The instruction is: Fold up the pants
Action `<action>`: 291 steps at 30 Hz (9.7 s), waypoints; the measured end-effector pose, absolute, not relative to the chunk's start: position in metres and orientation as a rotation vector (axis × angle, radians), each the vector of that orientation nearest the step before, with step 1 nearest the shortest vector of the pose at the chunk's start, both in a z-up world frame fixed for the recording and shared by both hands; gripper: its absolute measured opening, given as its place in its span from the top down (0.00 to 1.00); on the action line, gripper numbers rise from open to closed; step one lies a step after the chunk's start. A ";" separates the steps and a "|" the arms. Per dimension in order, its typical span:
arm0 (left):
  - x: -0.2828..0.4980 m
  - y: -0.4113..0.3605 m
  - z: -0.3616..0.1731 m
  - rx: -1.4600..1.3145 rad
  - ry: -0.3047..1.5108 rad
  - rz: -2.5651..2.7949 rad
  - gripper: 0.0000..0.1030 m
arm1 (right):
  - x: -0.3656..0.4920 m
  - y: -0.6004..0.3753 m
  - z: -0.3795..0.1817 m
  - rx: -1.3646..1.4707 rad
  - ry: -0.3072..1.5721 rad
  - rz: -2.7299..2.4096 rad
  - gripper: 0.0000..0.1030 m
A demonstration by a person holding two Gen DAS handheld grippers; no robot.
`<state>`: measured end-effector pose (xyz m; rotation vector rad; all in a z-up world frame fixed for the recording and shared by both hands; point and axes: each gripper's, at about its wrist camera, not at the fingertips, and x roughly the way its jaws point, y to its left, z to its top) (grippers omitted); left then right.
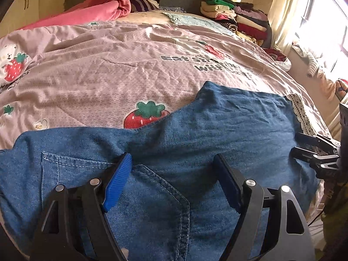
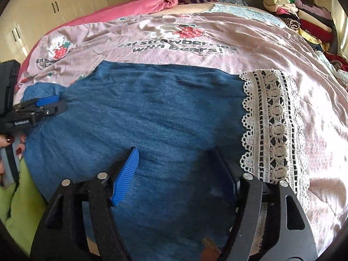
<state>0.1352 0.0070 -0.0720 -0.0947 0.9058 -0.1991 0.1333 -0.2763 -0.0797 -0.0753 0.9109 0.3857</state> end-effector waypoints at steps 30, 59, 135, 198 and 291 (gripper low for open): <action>0.082 -0.042 0.027 0.001 0.767 -0.261 0.04 | 0.053 -0.371 -0.004 0.065 0.738 0.264 0.19; 0.184 -0.162 -0.003 0.186 0.866 -0.474 0.04 | 0.063 -0.379 -0.056 0.147 0.841 0.276 0.16; 0.181 0.054 -0.050 -0.541 0.793 -0.383 0.51 | 0.065 -0.123 -0.056 -0.309 0.838 0.786 0.80; 0.118 0.048 -0.029 -0.334 0.828 -0.250 0.08 | 0.136 -0.232 -0.020 -0.039 0.761 0.580 0.39; -0.017 0.129 -0.009 -0.301 0.803 0.030 0.05 | 0.064 -0.150 0.028 -0.166 0.730 0.728 0.13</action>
